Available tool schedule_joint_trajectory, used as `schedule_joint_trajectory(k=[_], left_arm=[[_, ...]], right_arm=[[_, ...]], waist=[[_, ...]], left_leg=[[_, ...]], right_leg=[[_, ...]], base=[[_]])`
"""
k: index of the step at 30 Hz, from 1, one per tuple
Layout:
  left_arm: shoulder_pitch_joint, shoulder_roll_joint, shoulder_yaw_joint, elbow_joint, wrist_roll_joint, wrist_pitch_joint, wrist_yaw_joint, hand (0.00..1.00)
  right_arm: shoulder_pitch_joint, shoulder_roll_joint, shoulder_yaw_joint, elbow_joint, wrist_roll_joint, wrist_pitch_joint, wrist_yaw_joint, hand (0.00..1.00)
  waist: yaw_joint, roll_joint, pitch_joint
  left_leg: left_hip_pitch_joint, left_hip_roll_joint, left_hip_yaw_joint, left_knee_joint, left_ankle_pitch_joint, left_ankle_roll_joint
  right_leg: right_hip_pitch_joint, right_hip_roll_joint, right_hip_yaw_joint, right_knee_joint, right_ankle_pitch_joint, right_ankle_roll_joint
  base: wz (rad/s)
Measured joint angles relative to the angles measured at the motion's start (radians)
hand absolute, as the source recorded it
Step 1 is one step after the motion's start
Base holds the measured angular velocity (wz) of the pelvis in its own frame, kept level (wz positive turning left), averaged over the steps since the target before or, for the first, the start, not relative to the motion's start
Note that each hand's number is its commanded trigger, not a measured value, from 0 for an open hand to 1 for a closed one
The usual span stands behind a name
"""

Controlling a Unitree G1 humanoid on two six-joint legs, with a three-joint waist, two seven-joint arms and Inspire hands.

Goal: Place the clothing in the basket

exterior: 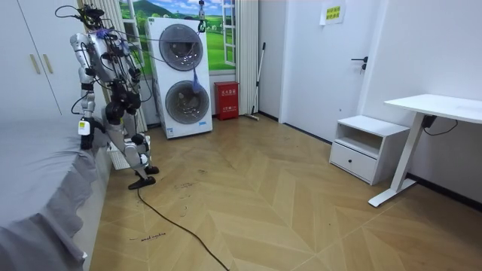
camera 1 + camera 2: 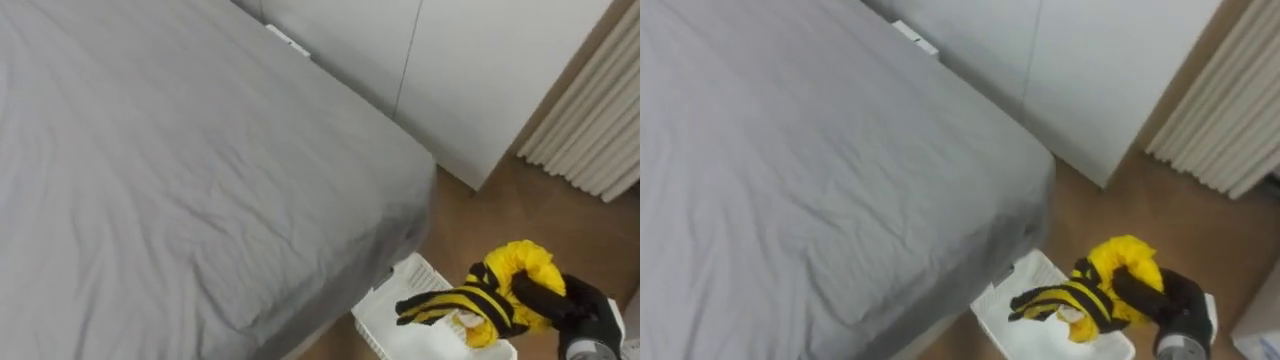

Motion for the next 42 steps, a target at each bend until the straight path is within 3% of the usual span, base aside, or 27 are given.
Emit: schedule_joint_trajectory(k=[4,6,12,13,14,15,16,27,42], left_arm=[[-0.023,0.003,-0.048,-0.001,-0.009,-0.005,0.000,0.00],[-0.028,0.004,-0.057,-0.005,-0.008,-0.010,0.000,0.00],[-0.032,0.007,-0.080,-0.001,-0.019,-0.062,-0.001,0.00],[-0.034,0.007,-0.089,0.001,-0.028,-0.067,-0.001,0.00],[-0.045,0.006,-0.091,0.008,-0.031,-0.073,-0.003,0.00],[-0.047,0.007,-0.091,0.009,-0.033,-0.077,-0.004,0.00],[-0.048,0.007,-0.098,0.016,-0.046,-0.087,-0.004,0.00],[-0.066,0.012,-0.166,0.033,-0.087,-0.107,-0.004,0.00],[-0.068,0.016,-0.178,0.031,-0.125,-0.128,-0.008,0.00]], right_arm=[[-0.034,-0.018,0.006,0.057,0.007,-0.023,-0.008,1.00],[-0.048,-0.021,0.007,0.071,0.005,-0.026,-0.008,1.00],[-0.099,-0.029,0.027,0.138,0.000,-0.097,-0.044,0.99],[-0.114,-0.029,0.027,0.153,0.000,-0.098,-0.053,0.89],[-0.119,-0.029,0.028,0.156,0.000,-0.099,-0.055,0.55],[-0.124,-0.029,0.030,0.163,0.000,-0.102,-0.055,0.16],[-0.140,-0.029,0.036,0.190,0.001,-0.112,-0.060,0.00],[-0.167,-0.029,0.075,0.288,0.011,-0.134,-0.089,0.00],[-0.186,-0.030,0.098,0.303,0.039,-0.152,-0.101,0.00]], waist=[[0.000,0.019,0.0074],[0.004,0.025,0.0072],[0.019,0.046,0.0091],[0.029,0.047,0.0092],[0.040,0.048,0.0093],[0.042,0.048,0.0093],[0.042,0.049,0.0088],[0.041,0.050,0.0092],[0.044,0.046,0.0116]], left_leg=[[-0.051,0.001,0.010,0.014,0.001,0.002],[-0.066,0.001,0.011,0.017,0.002,0.003],[-0.119,0.001,0.011,0.032,0.004,0.005],[-0.129,0.000,0.015,0.034,0.005,0.006],[-0.140,-0.001,0.021,0.037,0.006,0.008],[-0.144,-0.001,0.022,0.039,0.006,0.008],[-0.148,-0.001,0.021,0.043,0.006,0.008],[-0.176,-0.014,0.008,0.061,0.008,0.008],[-0.189,-0.017,-0.016,0.065,0.009,0.006]], right_leg=[[-0.064,0.004,0.020,0.019,-0.001,0.000],[-0.088,0.006,0.026,0.032,-0.001,-0.001],[-0.153,0.007,0.025,0.074,-0.005,-0.004],[-0.169,0.006,0.027,0.085,-0.008,-0.004],[-0.185,0.005,0.027,0.093,-0.013,-0.004],[-0.191,0.004,0.027,0.098,-0.014,-0.004],[-0.196,0.003,0.025,0.105,-0.019,-0.005],[-0.235,-0.014,0.015,0.158,-0.053,-0.006],[-0.243,-0.023,-0.015,0.174,-0.072,-0.014]], base=[[-0.15],[-0.09],[-0.01],[0.00],[0.00],[0.00],[0.00],[0.04],[0.06]])
